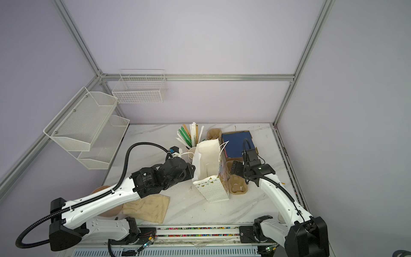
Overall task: Pack a coffee takeout order
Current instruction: Place the takeout bag at the center of the table, then pick up the takeout bag from the center of the table.
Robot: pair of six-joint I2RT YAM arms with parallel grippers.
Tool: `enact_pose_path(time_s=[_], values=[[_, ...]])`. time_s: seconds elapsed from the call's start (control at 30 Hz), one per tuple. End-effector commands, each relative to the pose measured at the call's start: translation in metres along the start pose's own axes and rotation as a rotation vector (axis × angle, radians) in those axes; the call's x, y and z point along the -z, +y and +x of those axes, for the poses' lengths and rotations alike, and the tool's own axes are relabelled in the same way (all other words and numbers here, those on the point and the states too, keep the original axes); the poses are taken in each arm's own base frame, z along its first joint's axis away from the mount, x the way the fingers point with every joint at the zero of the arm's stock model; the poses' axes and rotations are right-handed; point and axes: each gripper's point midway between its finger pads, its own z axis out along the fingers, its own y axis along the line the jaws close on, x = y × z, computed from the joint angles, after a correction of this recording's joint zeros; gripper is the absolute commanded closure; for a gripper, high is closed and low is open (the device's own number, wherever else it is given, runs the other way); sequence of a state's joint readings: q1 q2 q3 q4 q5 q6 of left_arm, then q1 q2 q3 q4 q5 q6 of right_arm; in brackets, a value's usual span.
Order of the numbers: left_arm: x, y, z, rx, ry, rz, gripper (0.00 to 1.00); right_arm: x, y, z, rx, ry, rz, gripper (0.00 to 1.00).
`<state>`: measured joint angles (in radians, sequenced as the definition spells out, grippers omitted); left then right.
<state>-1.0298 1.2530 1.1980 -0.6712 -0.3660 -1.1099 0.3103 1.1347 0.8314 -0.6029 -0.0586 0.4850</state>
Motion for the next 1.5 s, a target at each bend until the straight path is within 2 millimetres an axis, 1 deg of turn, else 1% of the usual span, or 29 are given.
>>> enact_pose_path(time_s=[0.0, 0.07, 0.13, 0.23, 0.33, 0.4, 0.43, 0.57, 0.6, 0.67, 0.77, 0.8, 0.9, 0.97, 1.03, 1.1, 1.17, 1.23, 1.33, 1.4, 1.47], values=[[0.024, -0.032, -0.028, -0.001, -0.049, 0.091, 0.65, -0.005, 0.000, 0.003, 0.019, -0.009, 0.033, 0.11], [0.023, -0.036, -0.028, -0.006, -0.043, 0.100, 0.62, -0.007, 0.000, 0.006, 0.026, -0.002, 0.047, 0.11], [0.024, -0.040, -0.030, -0.013, -0.043, 0.108, 0.62, -0.009, -0.001, 0.007, 0.030, 0.003, 0.060, 0.10], [0.033, -0.047, -0.040, -0.026, -0.070, 0.127, 0.61, -0.014, -0.001, 0.013, 0.041, 0.026, 0.077, 0.10], [0.040, -0.049, -0.046, -0.037, -0.087, 0.135, 0.59, -0.020, -0.004, 0.018, 0.054, 0.053, 0.107, 0.10], [0.042, -0.048, -0.047, -0.045, -0.092, 0.138, 0.55, -0.023, -0.009, 0.020, 0.053, 0.064, 0.136, 0.10], [0.044, -0.049, -0.048, -0.049, -0.094, 0.140, 0.52, -0.025, -0.010, 0.021, 0.053, 0.070, 0.145, 0.10], [0.050, -0.053, -0.051, -0.079, -0.096, 0.164, 0.47, -0.032, -0.014, 0.027, 0.058, 0.111, 0.175, 0.11], [0.050, -0.055, -0.050, -0.086, -0.092, 0.171, 0.42, -0.033, -0.014, 0.028, 0.060, 0.114, 0.176, 0.11], [0.048, -0.055, -0.047, -0.105, -0.081, 0.172, 0.38, -0.033, -0.015, 0.028, 0.063, 0.121, 0.185, 0.11], [0.045, -0.051, -0.046, -0.120, -0.078, 0.157, 0.36, -0.032, -0.017, 0.028, 0.062, 0.121, 0.197, 0.11], [0.045, -0.050, -0.047, -0.119, -0.082, 0.154, 0.33, -0.030, -0.018, 0.026, 0.058, 0.112, 0.201, 0.11], [0.043, -0.049, -0.053, -0.114, -0.105, 0.165, 0.28, -0.028, -0.017, 0.025, 0.054, 0.099, 0.192, 0.11], [0.041, -0.051, -0.056, -0.108, -0.107, 0.189, 0.28, -0.028, -0.017, 0.025, 0.054, 0.102, 0.191, 0.11], [0.039, -0.053, -0.060, -0.101, -0.108, 0.201, 0.31, -0.027, -0.018, 0.025, 0.052, 0.100, 0.197, 0.11], [0.037, -0.053, -0.065, -0.102, -0.116, 0.198, 0.37, -0.025, -0.017, 0.024, 0.046, 0.096, 0.194, 0.11], [0.035, -0.053, -0.068, -0.104, -0.120, 0.194, 0.49, -0.023, -0.016, 0.025, 0.037, 0.098, 0.186, 0.11], [0.032, -0.052, -0.069, -0.105, -0.120, 0.185, 0.59, -0.022, -0.017, 0.024, 0.033, 0.092, 0.191, 0.11], [0.028, -0.052, -0.071, -0.100, -0.122, 0.186, 0.73, -0.026, -0.018, 0.026, 0.034, 0.101, 0.196, 0.11], [0.026, -0.054, -0.071, -0.098, -0.116, 0.195, 0.86, -0.030, -0.020, 0.029, 0.034, 0.120, 0.208, 0.10], [0.030, -0.056, -0.073, -0.101, -0.121, 0.204, 0.96, -0.033, -0.022, 0.030, 0.032, 0.132, 0.222, 0.10]])
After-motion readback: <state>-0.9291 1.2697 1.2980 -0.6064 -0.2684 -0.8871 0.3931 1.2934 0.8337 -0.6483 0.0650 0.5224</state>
